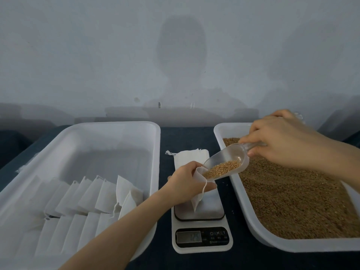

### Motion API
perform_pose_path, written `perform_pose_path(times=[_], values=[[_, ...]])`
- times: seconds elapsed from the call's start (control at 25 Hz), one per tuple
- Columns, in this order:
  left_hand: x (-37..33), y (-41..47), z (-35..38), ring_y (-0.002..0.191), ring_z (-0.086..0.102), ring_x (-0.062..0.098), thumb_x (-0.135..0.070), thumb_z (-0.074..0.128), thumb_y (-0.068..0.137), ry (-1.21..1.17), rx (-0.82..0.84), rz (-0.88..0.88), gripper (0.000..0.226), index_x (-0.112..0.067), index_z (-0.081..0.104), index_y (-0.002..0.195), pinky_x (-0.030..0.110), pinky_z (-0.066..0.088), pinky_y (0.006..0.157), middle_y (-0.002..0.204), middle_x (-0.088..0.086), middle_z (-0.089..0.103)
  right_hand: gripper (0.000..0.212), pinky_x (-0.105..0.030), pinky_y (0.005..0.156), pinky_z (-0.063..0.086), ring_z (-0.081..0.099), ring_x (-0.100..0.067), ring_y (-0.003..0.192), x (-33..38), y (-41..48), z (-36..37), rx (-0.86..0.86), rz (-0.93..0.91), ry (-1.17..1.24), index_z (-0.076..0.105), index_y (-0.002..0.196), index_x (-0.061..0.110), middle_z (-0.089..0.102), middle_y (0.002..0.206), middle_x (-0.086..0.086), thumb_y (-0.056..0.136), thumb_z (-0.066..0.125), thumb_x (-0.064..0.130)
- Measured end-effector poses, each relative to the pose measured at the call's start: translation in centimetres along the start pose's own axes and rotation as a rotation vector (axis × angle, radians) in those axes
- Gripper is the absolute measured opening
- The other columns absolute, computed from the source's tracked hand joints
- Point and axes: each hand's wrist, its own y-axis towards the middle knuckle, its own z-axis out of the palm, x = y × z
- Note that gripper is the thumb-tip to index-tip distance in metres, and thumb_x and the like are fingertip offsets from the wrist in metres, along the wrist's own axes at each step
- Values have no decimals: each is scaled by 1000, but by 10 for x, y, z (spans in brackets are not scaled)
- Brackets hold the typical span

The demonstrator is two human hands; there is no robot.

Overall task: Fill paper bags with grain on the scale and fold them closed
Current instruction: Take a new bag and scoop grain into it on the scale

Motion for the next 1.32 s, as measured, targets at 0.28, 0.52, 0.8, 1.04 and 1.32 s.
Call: perform_pose_path(times=[0.28, 0.52, 0.8, 1.04, 1.32], values=[[1, -1, -1, 98, 58, 11, -44, 77, 74, 21, -22, -5, 41, -35, 52, 105, 44, 44, 99, 98, -19, 59, 25, -32, 95, 10, 51, -11, 98, 19, 10, -15, -23, -100, -207, 64, 110, 42, 59, 98, 13, 89, 50, 46], [0, -1, 0, 105, 55, 16, -45, 77, 74, 37, -29, -13, 45, -35, 49, 108, 44, 44, 100, 107, -12, 57, 14, -41, 99, 19, 56, -21, 82, 41, -3, -16, -205, -193, -418, 71, 83, 29, 59, 79, 4, 75, 69, 18], [0, -1, -1, 103, 56, 15, -42, 75, 76, 12, -23, -14, 47, -30, 50, 114, 42, 48, 97, 108, -10, 57, 42, -47, 98, 26, 58, -30, 75, 44, -19, -14, -450, -247, -504, 70, 81, 10, 61, 76, -8, 75, 32, -6], [4, 1, -1, 98, 56, 12, -39, 75, 78, -10, -44, 17, 38, -35, 49, 106, 32, 51, 89, 98, -17, 53, 24, -31, 63, 46, 63, -29, 76, 1, -18, 12, -400, 169, -92, 69, 100, 9, 68, 89, -12, 81, 68, 24], [3, 0, -1, 88, 55, 7, -37, 74, 78, -40, -53, 20, 38, -34, 49, 106, 18, 47, 71, 95, -20, 53, 22, -20, 37, 34, 55, -16, 54, -23, -4, 132, 108, 730, 512, 55, 85, -2, 54, 66, -7, 94, 52, 18]])
